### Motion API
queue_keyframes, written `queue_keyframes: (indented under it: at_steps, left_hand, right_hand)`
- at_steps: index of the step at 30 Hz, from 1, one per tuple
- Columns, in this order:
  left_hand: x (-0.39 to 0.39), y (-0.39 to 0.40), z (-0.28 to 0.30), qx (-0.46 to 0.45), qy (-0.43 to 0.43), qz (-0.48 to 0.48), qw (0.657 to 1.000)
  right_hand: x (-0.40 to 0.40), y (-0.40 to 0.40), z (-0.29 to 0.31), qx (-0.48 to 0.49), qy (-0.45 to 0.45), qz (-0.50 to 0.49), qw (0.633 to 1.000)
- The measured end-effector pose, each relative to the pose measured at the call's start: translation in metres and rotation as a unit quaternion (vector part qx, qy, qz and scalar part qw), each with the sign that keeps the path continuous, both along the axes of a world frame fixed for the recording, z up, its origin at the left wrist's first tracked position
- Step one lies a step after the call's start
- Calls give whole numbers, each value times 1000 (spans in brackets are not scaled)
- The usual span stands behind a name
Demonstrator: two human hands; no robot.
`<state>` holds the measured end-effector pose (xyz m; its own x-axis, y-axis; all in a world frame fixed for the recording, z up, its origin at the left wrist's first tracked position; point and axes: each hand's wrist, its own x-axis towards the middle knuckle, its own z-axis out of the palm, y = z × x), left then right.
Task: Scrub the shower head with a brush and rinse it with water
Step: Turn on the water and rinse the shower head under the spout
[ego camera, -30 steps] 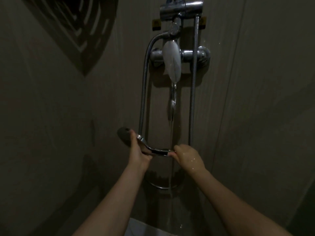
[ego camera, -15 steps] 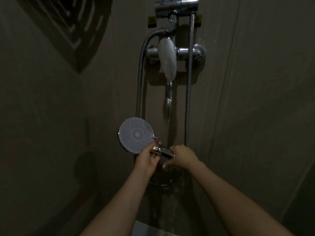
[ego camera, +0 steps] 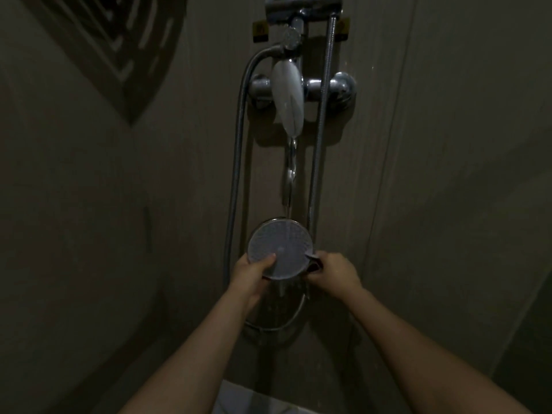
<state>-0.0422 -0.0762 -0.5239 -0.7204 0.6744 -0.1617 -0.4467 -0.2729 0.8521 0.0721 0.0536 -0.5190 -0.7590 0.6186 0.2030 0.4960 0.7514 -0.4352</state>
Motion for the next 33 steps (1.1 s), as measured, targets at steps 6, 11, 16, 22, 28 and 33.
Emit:
queue_keyframes:
  at_steps: [6,11,16,22,28,33]
  left_hand:
    - [11,3,14,124,-156,25,980]
    - [11,-2,26,85,-154,18,984]
    - [3,-2,16,-83,-62,100,990]
    - [-1,0,12,-315,130,231,911]
    - [18,2,11,-425,493,202,732]
    - [-10,-16,5,-359,707,104,601]
  right_hand:
    - [2,-3,10,179,50,-29,982]
    - [10,-3,8,236,-31,-11,971]
    - [2,-14,9,301,23,58,951]
    - [-12,-30,18,324,67,9,944]
    - [-24,-40,17,293,71,-20,953]
    - [-19,-42,15,214,81,6,973]
